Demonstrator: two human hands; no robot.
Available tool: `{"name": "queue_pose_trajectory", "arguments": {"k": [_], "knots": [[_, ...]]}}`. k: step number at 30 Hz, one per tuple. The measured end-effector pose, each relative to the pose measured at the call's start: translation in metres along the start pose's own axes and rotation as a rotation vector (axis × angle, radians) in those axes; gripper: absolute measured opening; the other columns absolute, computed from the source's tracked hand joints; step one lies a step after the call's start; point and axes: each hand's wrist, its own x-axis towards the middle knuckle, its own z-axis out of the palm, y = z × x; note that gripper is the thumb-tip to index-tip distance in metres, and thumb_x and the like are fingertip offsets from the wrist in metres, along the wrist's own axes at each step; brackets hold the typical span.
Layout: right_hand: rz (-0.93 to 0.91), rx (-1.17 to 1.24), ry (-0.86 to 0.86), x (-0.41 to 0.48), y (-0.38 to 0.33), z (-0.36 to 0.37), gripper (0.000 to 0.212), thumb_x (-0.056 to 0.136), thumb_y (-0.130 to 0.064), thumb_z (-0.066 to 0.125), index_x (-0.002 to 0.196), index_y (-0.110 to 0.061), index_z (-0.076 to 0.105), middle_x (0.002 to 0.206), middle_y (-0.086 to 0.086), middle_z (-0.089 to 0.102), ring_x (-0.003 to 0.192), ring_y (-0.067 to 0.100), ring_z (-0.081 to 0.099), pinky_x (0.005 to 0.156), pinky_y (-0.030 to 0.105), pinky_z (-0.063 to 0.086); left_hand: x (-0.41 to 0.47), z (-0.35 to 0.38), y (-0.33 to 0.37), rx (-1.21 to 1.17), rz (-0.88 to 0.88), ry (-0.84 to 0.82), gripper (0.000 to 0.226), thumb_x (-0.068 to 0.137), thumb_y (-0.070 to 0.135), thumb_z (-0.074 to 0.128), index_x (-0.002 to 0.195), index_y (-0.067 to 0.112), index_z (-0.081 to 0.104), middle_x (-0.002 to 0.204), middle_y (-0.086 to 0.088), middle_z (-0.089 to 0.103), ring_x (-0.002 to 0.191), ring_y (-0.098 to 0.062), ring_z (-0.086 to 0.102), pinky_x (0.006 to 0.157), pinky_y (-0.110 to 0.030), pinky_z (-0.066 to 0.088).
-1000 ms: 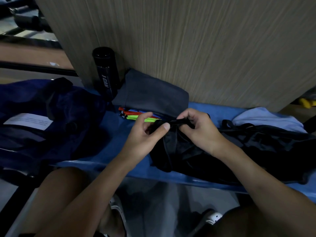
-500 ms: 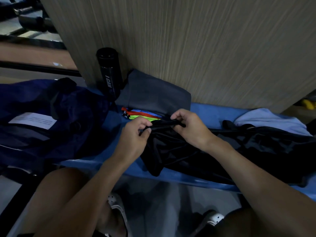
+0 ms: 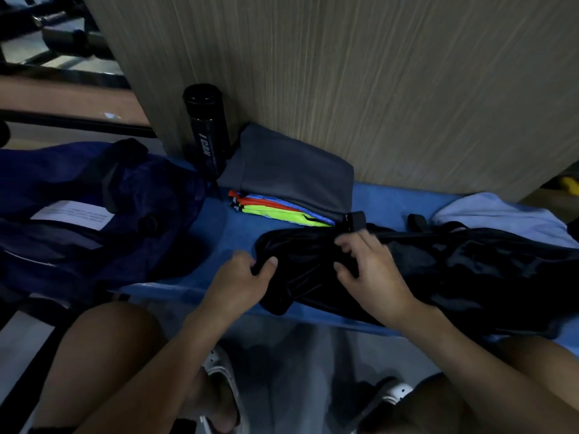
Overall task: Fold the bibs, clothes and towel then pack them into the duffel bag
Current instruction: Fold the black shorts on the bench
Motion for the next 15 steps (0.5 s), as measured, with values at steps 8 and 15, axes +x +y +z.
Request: {"name": "queue_pose_trajectory", "arguments": {"k": [8, 15], "knots": [[0.149, -0.125, -0.199, -0.055, 0.027, 0.011, 0.046, 0.089, -0.036, 0.064, 0.131, -0.021, 0.051, 0.127, -0.001, 0.048, 0.118, 0.021, 0.044, 0.097, 0.036, 0.033, -0.021, 0.001, -0.008, -0.28, -0.078, -0.094, 0.031, 0.079, 0.028, 0.083, 0.091, 0.011, 0.061, 0.076, -0.009, 0.07, 0.055, -0.013, 0.063, 0.048, -0.026, 0.048], [0.169, -0.117, -0.192, -0.054, 0.024, 0.011, 0.047, 0.091, -0.036, 0.062, 0.133, -0.021, 0.049, 0.13, -0.001, 0.046, 0.122, 0.02, 0.041, 0.1, 0.034, 0.029, -0.033, 0.022, 0.005, -0.418, -0.05, 0.026, 0.064, 0.073, 0.024, 0.087, 0.12, 0.028, 0.045, 0.095, -0.002, 0.067, 0.085, -0.014, 0.068, 0.077, -0.037, 0.06]]}}
